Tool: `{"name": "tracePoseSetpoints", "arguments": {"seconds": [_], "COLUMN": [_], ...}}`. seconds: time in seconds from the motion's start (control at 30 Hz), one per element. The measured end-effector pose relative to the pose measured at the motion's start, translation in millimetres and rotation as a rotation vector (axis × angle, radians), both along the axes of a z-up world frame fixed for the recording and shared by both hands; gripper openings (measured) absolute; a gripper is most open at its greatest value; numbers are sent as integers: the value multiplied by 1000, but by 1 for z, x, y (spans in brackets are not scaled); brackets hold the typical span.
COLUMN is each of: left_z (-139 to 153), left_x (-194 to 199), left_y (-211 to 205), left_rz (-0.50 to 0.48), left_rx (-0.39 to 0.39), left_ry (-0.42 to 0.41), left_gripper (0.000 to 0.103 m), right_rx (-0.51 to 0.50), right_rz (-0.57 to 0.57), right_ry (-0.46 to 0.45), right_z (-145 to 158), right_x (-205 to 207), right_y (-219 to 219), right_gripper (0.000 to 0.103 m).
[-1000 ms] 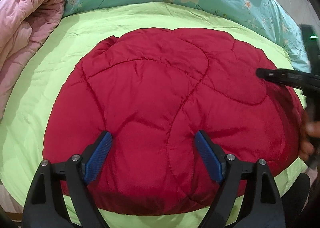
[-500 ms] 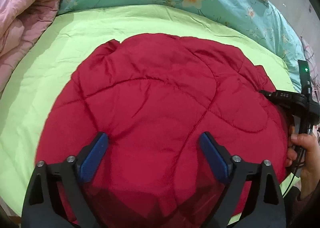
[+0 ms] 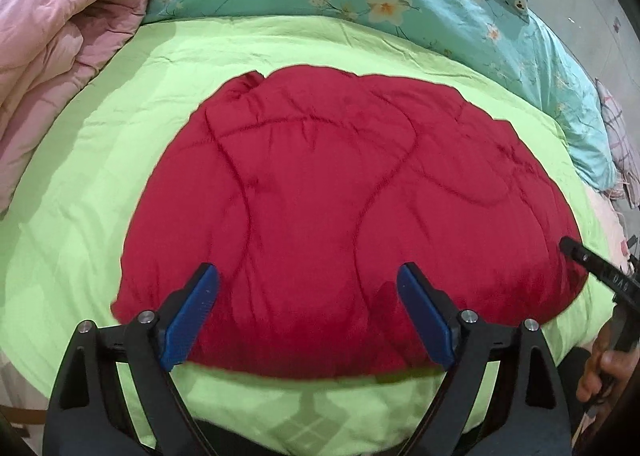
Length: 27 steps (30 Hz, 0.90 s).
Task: Fold large clothes
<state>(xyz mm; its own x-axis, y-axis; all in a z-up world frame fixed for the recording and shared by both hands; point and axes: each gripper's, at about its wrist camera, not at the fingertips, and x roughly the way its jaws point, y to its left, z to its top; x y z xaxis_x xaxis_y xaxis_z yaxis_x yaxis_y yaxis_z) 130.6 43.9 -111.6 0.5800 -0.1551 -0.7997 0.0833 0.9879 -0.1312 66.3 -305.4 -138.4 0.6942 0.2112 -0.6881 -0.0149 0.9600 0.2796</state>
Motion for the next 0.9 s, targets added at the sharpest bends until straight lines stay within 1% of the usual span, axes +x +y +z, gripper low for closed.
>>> {"name": "tracePoseSetpoints", "arguments": {"seconds": [0.13,0.23,0.3,0.37,0.4,0.53,0.67,0.8,0.83,0.9], "left_z": [-11,-25,-31,-35,-37,-45,-43,-36,-34,-30], "left_x": [-5,1,6,10,12,17,17,11,10,6], "left_y": [-5,-8,-8,-8,-8,-11,-13,-15,-15,-15], "left_rz": [2,1,10,16,19,25,29,29,31,36], "left_rx": [57,99,101,109,109,131,145,163,166,159], "left_ry": [13,20,27,33,40,47,48,39,40,38], "left_gripper": [91,94,98,101,103,103,103,103,103,103], "right_rx": [-34,-37,-21,26,28,-1,15,36,45,43], "right_rz": [-28,-41,-63,-83,-83,-83,-86,-93,-90,-87], "right_ry": [17,15,11,16,15,15,9,7,1,-6], "right_z": [-15,-25,-30,-34,-34,-35,-39,-32,-29,-24], "right_x": [-17,-14,-14,-12,-12,-12,-12,-17,-21,-28], "right_y": [0,-6,-12,-21,-22,-16,-16,-16,-16,-14], "right_gripper": [41,41,40,38,38,38,38,39,41,41]}}
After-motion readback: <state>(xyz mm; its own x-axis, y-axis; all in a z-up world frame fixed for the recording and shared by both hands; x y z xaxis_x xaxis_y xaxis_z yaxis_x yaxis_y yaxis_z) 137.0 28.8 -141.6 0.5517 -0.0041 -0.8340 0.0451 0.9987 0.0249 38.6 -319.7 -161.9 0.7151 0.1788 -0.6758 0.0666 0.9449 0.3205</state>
